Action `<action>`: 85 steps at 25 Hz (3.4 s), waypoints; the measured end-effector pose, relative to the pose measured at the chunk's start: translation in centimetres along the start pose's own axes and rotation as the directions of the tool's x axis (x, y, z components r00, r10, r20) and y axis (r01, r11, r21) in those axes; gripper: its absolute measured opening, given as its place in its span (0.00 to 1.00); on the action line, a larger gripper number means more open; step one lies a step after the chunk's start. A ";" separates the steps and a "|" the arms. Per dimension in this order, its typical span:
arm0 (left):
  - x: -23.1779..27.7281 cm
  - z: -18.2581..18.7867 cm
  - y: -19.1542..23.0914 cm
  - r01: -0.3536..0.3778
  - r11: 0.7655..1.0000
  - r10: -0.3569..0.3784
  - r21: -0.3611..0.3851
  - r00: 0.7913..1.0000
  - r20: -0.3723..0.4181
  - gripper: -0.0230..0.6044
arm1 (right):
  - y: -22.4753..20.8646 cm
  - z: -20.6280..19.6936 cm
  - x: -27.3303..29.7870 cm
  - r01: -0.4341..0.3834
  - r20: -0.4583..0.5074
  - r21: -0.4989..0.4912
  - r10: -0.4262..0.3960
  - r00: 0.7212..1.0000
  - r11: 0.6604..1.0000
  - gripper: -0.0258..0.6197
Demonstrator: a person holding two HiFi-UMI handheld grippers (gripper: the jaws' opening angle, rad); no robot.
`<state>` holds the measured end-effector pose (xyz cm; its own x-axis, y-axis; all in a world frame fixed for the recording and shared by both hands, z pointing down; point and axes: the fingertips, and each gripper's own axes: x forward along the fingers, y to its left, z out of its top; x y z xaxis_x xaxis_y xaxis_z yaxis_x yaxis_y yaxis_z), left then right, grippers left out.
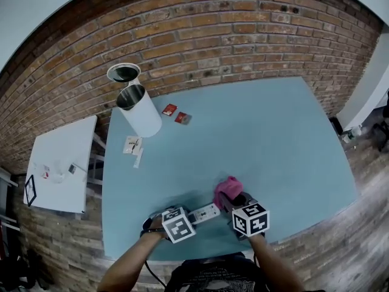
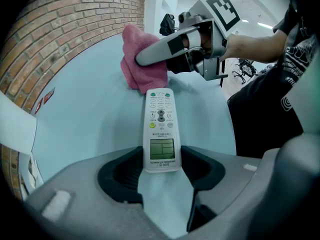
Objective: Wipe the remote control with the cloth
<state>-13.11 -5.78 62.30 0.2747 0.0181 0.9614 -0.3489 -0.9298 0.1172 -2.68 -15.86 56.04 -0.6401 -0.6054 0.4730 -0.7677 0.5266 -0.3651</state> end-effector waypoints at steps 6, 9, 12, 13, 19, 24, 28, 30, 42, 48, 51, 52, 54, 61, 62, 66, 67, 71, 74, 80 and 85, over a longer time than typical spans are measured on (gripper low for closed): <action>0.0 0.0 0.1 0.002 1.000 -0.002 -0.001 1.000 0.007 0.42 | -0.3 -0.7 -1.2 0.046 0.005 0.024 -0.046 0.999 0.999 0.14; -0.1 0.0 0.1 0.003 1.000 -0.003 -0.004 1.000 0.011 0.42 | -0.2 -1.1 -1.9 0.066 0.006 0.033 -0.066 0.998 0.997 0.14; -0.1 0.1 0.1 0.005 1.000 -0.005 -0.003 1.000 0.009 0.42 | -0.2 -1.5 -2.7 0.092 0.009 0.043 -0.092 0.996 0.995 0.14; -0.1 0.1 0.0 0.006 1.000 -0.006 -0.001 1.000 0.007 0.42 | -0.2 -1.7 -3.0 0.101 0.010 0.048 -0.102 0.995 0.994 0.14; 0.0 0.1 0.0 0.010 1.000 -0.010 0.003 1.000 0.011 0.42 | 0.2 -2.3 -3.9 0.129 0.015 0.058 -0.130 0.991 0.990 0.14; -0.2 0.1 -0.1 0.013 1.000 -0.013 0.008 1.000 0.021 0.42 | 1.2 -2.5 -4.9 0.131 0.008 0.031 -0.131 0.991 0.991 0.14; -0.3 0.1 0.0 0.012 1.000 -0.013 0.007 0.999 0.035 0.42 | 5.4 -0.8 -5.1 -0.016 0.031 -0.066 0.018 0.999 0.998 0.14; -0.3 0.1 -0.1 0.015 1.000 -0.015 0.008 0.999 0.034 0.42 | 7.9 -0.8 -4.6 -0.103 0.025 -0.091 0.106 0.994 0.990 0.14; -0.2 0.1 0.0 0.010 1.000 -0.010 0.002 0.999 0.032 0.42 | 13.1 -5.0 -2.1 -0.241 -0.076 -0.116 0.233 0.969 0.963 0.14; -0.2 0.1 0.0 0.008 1.000 -0.008 -0.002 1.000 0.029 0.42 | 12.2 -5.4 -1.8 -0.207 -0.075 -0.148 0.198 0.977 0.967 0.14; -0.2 0.1 0.0 0.007 1.000 -0.006 -0.004 1.000 0.028 0.42 | 11.2 -5.2 -2.1 -0.192 -0.067 -0.141 0.184 0.981 0.971 0.14; -0.2 0.1 -0.1 0.007 1.000 -0.006 -0.005 1.000 0.028 0.42 | 10.8 -5.2 -2.2 -0.186 -0.063 -0.136 0.179 0.982 0.973 0.14; -0.2 0.1 -0.1 0.007 1.000 -0.007 -0.005 1.000 0.025 0.42 | 10.2 -5.0 -2.4 -0.174 -0.053 -0.125 0.169 0.984 0.977 0.14; -0.2 0.1 -0.1 0.010 1.000 -0.010 -0.006 1.000 0.018 0.42 | 7.8 -4.2 -3.3 -0.136 -0.029 -0.090 0.134 0.991 0.987 0.14; -0.2 0.1 -0.1 0.012 1.000 -0.012 -0.006 1.000 0.016 0.42 | 7.4 -4.1 -3.4 -0.130 -0.025 -0.084 0.128 0.991 0.988 0.14; -0.1 -0.1 0.0 0.013 1.000 -0.013 -0.005 1.000 0.002 0.42 | 5.8 -3.9 -3.9 -0.105 -0.010 -0.065 0.105 0.994 0.992 0.14; -0.1 0.0 0.0 0.013 1.000 -0.013 -0.005 1.000 0.001 0.42 | 5.4 -3.9 -4.0 -0.099 -0.006 -0.061 0.098 0.995 0.993 0.14; -0.1 -0.1 -0.1 0.012 1.000 -0.013 -0.007 1.000 -0.008 0.42 | 3.7 -3.5 -4.6 -0.073 0.010 -0.044 0.074 0.997 0.996 0.14; -0.1 -0.1 -0.1 0.012 1.000 -0.012 -0.007 1.000 -0.014 0.42 | 2.6 -3.3 -5.0 -0.051 0.017 -0.033 0.051 0.999 0.998 0.14; 0.0 0.0 -0.1 0.010 1.000 -0.011 -0.008 1.000 -0.019 0.42 | 0.8 -2.8 -5.2 -0.029 0.018 -0.017 0.029 0.999 0.999 0.14; 0.0 0.1 -0.1 0.014 1.000 -0.014 -0.004 0.999 -0.029 0.42 | -0.8 0.1 -4.1 -0.019 0.040 -0.040 0.020 0.999 0.999 0.14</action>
<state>-13.03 -5.71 62.25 0.2537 0.0414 0.9664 -0.3486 -0.9280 0.1313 0.52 -13.87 54.26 -0.6562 -0.6179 0.4331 -0.7539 0.5614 -0.3413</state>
